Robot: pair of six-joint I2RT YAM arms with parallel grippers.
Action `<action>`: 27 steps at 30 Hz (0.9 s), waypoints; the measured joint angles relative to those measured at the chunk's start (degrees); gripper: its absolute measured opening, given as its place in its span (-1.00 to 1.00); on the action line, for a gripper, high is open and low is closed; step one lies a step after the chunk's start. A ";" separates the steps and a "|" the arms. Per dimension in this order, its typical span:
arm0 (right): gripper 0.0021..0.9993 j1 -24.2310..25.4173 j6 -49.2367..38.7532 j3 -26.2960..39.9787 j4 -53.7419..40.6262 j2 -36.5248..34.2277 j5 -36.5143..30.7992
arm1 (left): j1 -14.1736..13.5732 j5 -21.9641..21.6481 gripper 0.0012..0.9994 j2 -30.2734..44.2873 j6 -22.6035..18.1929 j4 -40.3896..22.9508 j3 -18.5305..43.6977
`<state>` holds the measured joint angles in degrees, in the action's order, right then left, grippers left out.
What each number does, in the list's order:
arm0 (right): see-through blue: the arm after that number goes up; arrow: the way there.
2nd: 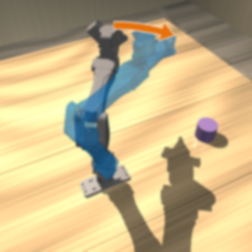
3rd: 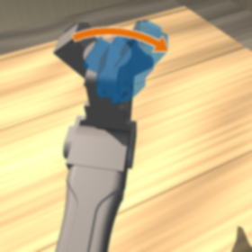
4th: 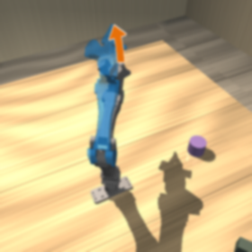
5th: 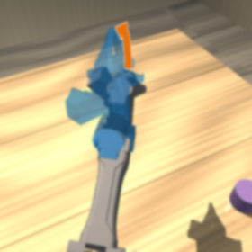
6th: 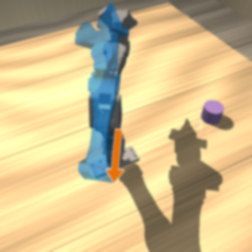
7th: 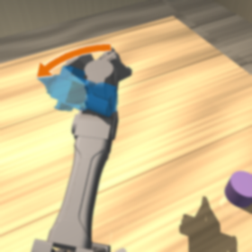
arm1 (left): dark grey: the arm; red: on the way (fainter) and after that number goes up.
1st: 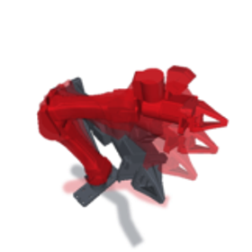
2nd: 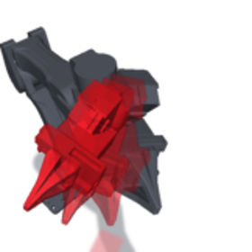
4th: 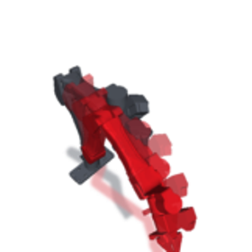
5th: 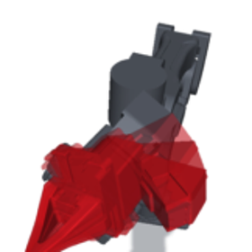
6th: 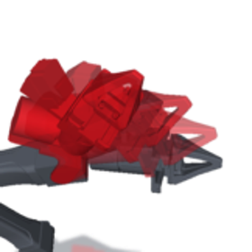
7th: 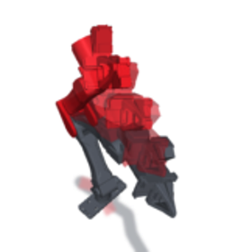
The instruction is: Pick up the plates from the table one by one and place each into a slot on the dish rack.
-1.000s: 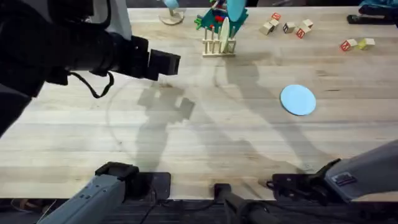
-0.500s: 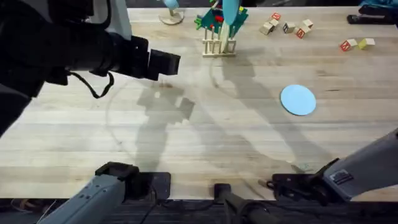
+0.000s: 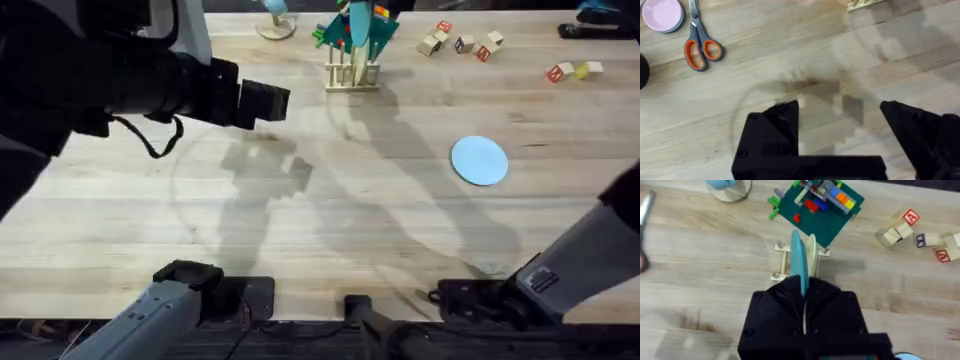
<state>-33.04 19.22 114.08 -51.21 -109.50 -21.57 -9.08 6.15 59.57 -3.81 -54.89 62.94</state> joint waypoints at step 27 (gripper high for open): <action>-0.94 -0.33 3.10 0.00 5.16 -8.22 -0.08 | 0.00 0.02 0.99 0.00 1.27 -0.31 0.00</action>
<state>-33.36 22.33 114.08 -46.06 -117.72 -21.65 -9.08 6.17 59.57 -2.55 -55.20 62.94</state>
